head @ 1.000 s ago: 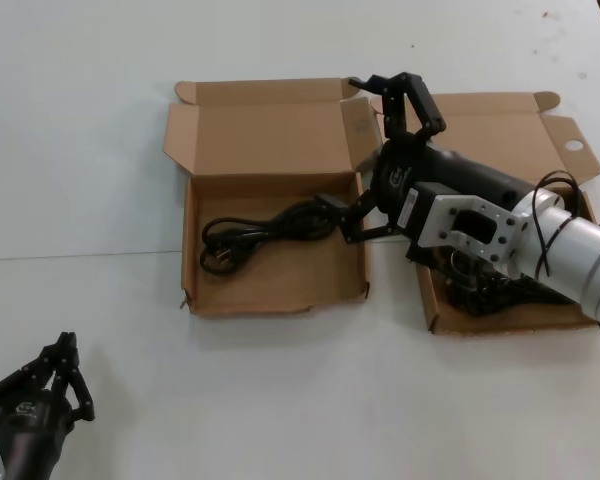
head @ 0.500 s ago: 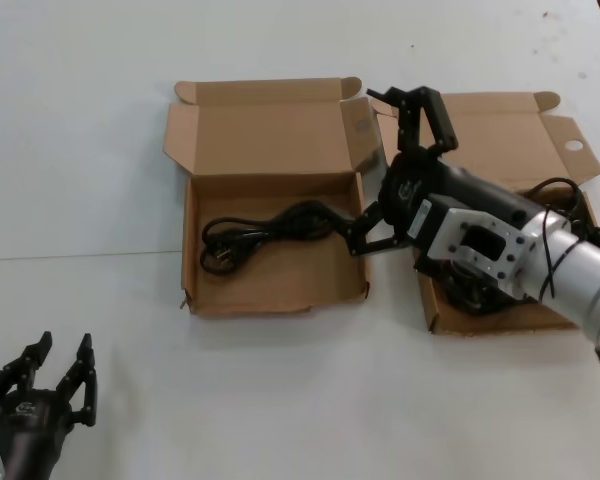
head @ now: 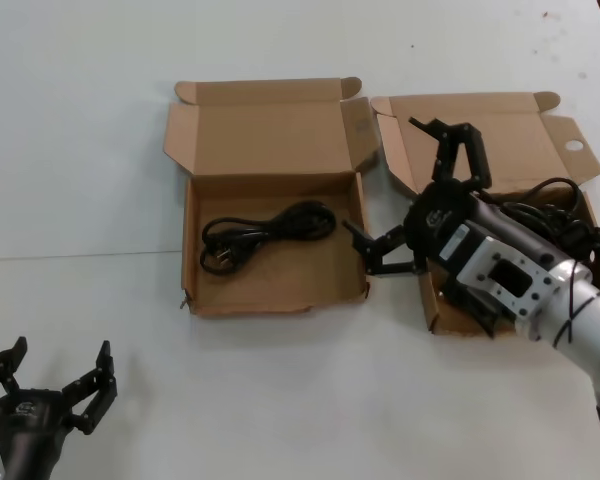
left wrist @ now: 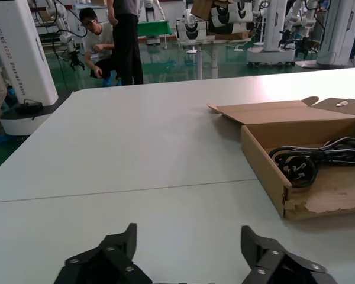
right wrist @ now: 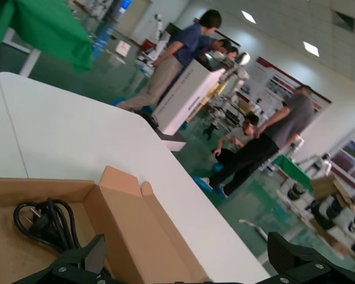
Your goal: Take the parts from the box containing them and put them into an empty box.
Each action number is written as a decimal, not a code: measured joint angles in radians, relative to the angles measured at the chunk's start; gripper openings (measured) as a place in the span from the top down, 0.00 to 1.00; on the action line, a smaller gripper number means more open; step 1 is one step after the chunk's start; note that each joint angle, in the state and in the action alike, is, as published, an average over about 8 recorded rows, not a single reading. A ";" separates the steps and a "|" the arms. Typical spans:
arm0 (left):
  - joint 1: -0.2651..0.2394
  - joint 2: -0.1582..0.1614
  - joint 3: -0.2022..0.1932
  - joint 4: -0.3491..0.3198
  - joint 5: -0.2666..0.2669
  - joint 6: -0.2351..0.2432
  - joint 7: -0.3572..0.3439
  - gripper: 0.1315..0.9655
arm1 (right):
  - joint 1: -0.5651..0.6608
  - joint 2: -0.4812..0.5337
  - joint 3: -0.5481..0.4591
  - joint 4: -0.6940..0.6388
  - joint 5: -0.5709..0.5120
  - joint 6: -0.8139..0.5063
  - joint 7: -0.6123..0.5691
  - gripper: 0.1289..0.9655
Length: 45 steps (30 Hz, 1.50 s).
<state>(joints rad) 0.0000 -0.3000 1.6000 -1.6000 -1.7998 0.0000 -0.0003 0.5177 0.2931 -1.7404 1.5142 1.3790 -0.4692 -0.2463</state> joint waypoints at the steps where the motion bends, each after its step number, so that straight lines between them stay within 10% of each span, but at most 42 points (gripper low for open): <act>1: 0.000 0.000 0.000 0.000 0.000 0.000 0.000 0.51 | -0.010 0.000 0.003 0.002 0.008 0.009 0.000 0.00; 19: 0.000 0.000 0.000 0.000 0.000 0.000 0.000 0.10 | -0.182 0.002 0.049 0.030 0.148 0.165 0.000 0.00; 45: 0.000 0.000 0.000 0.000 0.000 0.000 0.000 0.00 | -0.431 0.006 0.117 0.071 0.350 0.390 0.000 0.00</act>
<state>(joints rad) 0.0000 -0.3000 1.6000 -1.6000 -1.8000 0.0000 0.0000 0.0871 0.2988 -1.6236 1.5856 1.7291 -0.0795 -0.2463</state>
